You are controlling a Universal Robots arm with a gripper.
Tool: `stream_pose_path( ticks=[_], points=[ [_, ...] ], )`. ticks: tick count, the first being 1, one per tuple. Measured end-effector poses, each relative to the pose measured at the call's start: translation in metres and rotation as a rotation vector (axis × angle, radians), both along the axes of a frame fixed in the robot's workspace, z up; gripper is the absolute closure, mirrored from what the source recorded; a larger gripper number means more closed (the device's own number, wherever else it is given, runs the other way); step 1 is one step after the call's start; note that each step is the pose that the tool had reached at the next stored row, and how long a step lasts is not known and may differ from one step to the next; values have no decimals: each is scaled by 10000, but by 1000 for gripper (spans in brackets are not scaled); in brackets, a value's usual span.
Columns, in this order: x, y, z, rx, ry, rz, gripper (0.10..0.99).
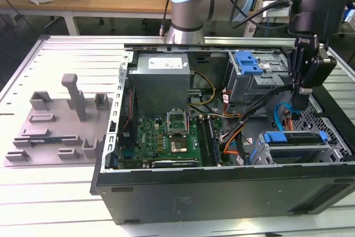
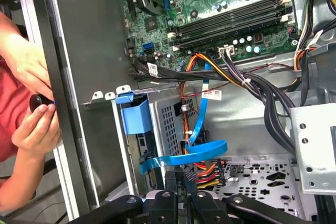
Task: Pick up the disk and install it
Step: 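Insert the first disk wire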
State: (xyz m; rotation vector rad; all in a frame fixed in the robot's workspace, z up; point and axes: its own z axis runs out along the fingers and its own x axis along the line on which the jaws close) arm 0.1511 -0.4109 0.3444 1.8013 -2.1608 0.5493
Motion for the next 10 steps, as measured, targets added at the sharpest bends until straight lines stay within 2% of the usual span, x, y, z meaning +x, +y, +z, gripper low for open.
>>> stream_pose_path(
  ticks=[2,4,6,8,9,10],
  points=[
    [5,-3,17,5,-1,-1,922],
    [20,-18,19,136,-2,1,922],
    [32,-60,19,714,0,-2,922],
    [41,-99,20,1105,-1,0,922],
    [45,-116,22,1219,-1,0,922],
    [48,-129,24,1270,0,1,922]
  ],
)
